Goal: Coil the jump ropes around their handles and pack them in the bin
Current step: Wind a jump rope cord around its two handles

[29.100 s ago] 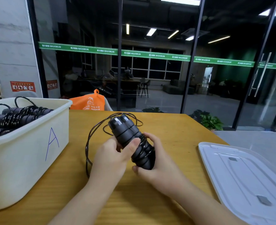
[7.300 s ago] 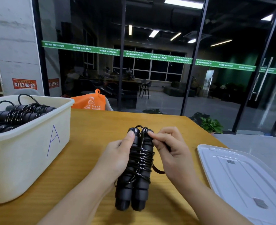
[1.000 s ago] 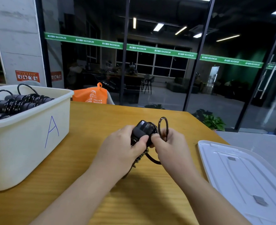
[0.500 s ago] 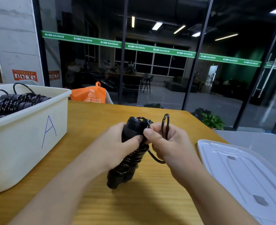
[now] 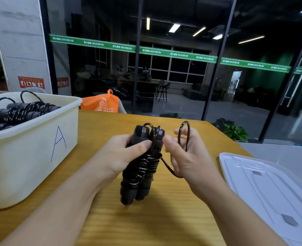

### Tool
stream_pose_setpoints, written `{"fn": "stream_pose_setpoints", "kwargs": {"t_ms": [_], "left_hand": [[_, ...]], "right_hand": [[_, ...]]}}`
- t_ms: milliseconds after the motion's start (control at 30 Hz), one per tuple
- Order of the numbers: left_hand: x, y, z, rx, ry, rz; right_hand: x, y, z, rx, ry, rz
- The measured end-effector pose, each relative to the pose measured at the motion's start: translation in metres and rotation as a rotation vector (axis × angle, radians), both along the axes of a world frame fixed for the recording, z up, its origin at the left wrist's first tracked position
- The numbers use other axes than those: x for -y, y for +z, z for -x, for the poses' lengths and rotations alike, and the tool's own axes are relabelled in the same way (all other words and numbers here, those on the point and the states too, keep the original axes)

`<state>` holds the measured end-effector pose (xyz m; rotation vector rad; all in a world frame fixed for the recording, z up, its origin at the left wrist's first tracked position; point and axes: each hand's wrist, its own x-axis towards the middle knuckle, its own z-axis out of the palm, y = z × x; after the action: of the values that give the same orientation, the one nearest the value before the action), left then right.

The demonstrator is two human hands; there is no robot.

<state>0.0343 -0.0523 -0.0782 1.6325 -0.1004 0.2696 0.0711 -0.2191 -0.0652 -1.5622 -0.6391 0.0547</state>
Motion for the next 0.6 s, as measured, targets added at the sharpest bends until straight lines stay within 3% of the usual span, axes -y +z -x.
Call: {"fn": "stream_pose_setpoints", "kwargs": {"t_ms": [100, 400, 600], "left_hand": [[0.000, 0.000, 0.001, -0.024, 0.018, 0.059], [0.002, 0.000, 0.000, -0.056, 0.028, 0.146], [-0.001, -0.001, 0.000, -0.078, 0.065, 0.129]], "right_hand": [[0.003, -0.001, -0.004, 0.111, -0.177, 0.198], [-0.004, -0.009, -0.005, 0.418, -0.180, 0.625], [-0.004, -0.011, -0.014, 0.430, -0.258, 0.828]]}}
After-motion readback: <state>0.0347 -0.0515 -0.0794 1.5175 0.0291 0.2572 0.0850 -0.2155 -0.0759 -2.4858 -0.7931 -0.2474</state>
